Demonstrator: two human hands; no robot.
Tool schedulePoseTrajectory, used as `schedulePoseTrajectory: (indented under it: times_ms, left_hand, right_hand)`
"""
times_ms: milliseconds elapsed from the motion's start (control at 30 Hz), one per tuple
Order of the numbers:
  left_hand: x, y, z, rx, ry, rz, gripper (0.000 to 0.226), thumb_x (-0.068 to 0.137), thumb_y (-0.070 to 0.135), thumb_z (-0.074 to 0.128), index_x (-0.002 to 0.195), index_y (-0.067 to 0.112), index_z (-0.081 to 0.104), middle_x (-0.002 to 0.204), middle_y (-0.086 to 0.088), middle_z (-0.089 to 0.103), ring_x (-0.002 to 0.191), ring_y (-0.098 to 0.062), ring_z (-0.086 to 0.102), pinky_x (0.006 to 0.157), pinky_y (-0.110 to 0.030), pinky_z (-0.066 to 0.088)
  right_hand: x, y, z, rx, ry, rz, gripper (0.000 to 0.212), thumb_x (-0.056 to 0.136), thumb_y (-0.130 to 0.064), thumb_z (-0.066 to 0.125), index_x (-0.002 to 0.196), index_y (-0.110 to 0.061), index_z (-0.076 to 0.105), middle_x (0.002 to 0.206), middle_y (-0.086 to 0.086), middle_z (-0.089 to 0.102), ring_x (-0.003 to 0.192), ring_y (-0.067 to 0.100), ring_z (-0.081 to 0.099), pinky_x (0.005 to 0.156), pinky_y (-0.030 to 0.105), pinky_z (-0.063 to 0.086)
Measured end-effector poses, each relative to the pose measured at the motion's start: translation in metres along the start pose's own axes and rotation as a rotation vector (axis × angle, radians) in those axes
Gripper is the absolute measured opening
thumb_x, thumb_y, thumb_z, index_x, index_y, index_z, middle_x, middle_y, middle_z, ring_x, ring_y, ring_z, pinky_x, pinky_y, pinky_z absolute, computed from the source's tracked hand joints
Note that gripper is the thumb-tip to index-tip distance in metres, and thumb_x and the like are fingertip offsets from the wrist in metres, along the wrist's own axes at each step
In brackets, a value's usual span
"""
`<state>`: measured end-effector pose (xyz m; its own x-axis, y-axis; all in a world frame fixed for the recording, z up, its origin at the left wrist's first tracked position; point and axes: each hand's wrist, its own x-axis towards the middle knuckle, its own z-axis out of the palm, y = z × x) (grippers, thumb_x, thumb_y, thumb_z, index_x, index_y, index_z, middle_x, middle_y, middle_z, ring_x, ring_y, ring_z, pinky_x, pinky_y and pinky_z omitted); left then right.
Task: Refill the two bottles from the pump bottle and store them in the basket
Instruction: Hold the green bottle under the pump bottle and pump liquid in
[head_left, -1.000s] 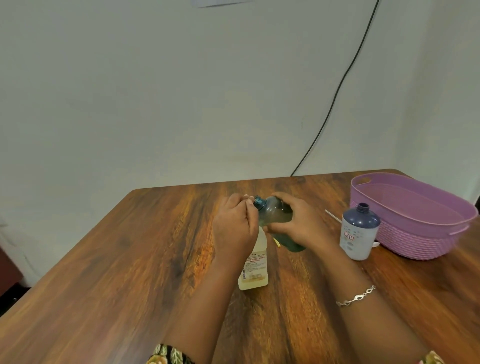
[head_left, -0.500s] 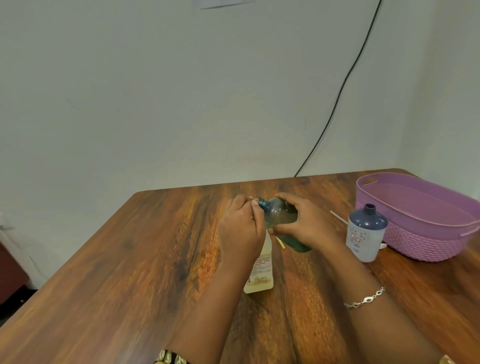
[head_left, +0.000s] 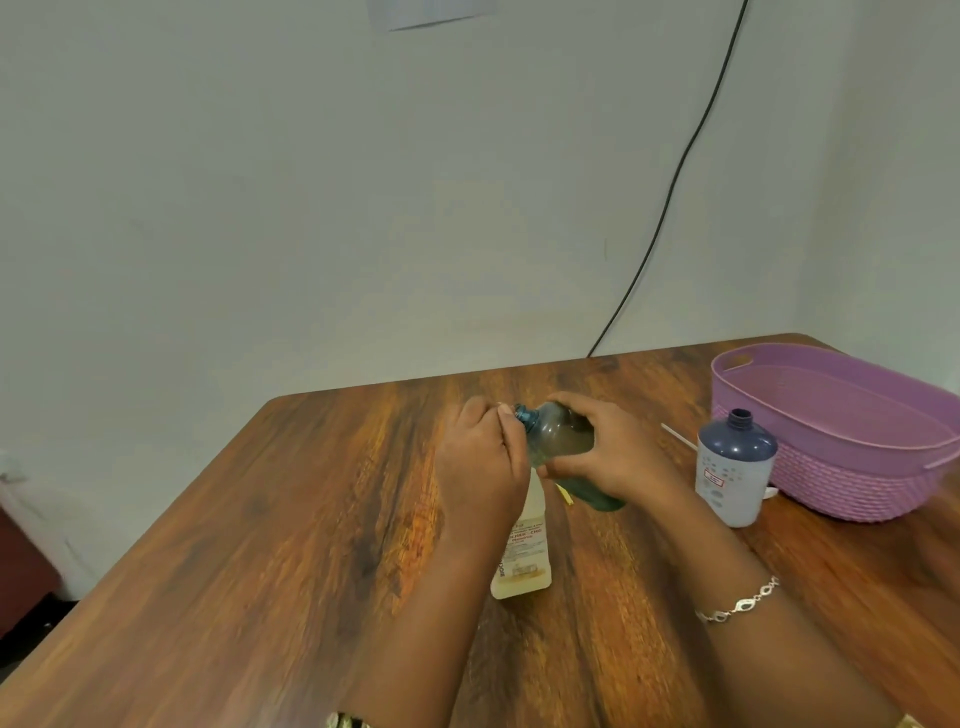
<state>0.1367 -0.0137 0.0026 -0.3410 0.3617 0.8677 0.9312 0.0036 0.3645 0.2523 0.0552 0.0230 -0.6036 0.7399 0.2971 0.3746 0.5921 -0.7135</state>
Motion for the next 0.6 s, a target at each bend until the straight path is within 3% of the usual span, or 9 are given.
schedulePoseTrajectory:
  times_ms: [133,433,600]
  left_hand:
    - [-0.013,-0.005,0.004,-0.015,0.026,0.038,0.036,0.088,0.014,0.038,0.073,0.002,0.068,0.072,-0.004,0.063,0.065,-0.012,0.050,0.059,-0.014,0.032]
    - [-0.001,-0.002,0.001,0.033,-0.002,0.017,0.039,0.088,0.018,0.036,0.065,0.006,0.065,0.068,-0.003,0.061,0.063,-0.012,0.048,0.058,-0.016,0.028]
    - [-0.020,-0.005,0.005,0.024,-0.006,0.050,0.037,0.089,0.016,0.037,0.087,0.002,0.071,0.083,-0.006,0.067,0.078,-0.016,0.059,0.064,-0.017,0.042]
  right_hand:
    - [-0.002,0.003,0.003,-0.052,-0.007,0.028,0.071,0.068,-0.024,0.080,0.131,-0.026,0.046,0.124,-0.005,0.052,0.099,0.006,0.042,0.078,0.022,0.034]
    - [-0.004,-0.004,0.000,-0.041,-0.003,0.008,0.068,0.069,-0.023,0.078,0.130,-0.023,0.047,0.125,-0.002,0.052,0.105,0.012,0.045,0.083,0.024,0.037]
    - [-0.003,0.001,0.004,-0.103,-0.021,0.027,0.068,0.069,-0.026,0.078,0.130,-0.025,0.048,0.123,-0.003,0.054,0.100,0.008,0.044,0.078,0.023,0.035]
